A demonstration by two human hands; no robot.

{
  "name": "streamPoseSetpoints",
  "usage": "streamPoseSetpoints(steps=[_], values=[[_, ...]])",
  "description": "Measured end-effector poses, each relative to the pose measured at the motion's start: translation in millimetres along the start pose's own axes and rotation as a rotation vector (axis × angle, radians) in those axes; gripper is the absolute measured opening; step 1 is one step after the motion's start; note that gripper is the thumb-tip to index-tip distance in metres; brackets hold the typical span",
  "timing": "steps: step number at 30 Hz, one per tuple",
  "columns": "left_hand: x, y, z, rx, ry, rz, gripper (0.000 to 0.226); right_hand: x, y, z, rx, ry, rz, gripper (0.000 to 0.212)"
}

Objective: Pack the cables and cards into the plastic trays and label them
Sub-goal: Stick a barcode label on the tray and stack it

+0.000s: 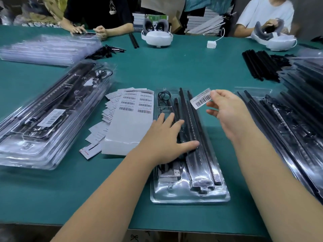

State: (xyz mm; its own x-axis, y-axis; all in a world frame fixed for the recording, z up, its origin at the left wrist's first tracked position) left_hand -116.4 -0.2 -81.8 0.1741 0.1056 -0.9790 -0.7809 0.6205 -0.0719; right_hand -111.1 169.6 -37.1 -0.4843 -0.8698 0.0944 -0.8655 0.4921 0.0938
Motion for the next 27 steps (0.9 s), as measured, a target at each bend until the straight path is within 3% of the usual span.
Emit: streamPoseSetpoints(steps=[7,15,22,27], values=[[1,2,3,0.030,0.063,0.004,0.089,79,52,-1,-0.027,-0.453,-0.360,0.023],[5,4,6,0.053,0.164,-0.046,0.089,115,100,28,0.016,-0.917,-0.492,0.043],[3,4,6,0.053,0.185,-0.031,0.089,121,110,37,0.016,-0.950,-0.538,0.018],[2,4,6,0.050,0.192,-0.013,0.089,120,115,42,-0.003,-0.905,-0.515,0.017]])
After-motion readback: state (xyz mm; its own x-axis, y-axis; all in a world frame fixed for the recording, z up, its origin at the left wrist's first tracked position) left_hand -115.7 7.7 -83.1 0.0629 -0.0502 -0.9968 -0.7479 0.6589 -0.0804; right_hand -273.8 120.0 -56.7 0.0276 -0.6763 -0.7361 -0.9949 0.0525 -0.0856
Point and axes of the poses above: each hand's wrist, its own y-axis towards the middle knuckle, its own x-axis out of the palm, z = x × y, the point moved 8 cm from there along y, towards the middle knuckle, and after that the axes turned 11 degrees about y, right-handed, at the moved point
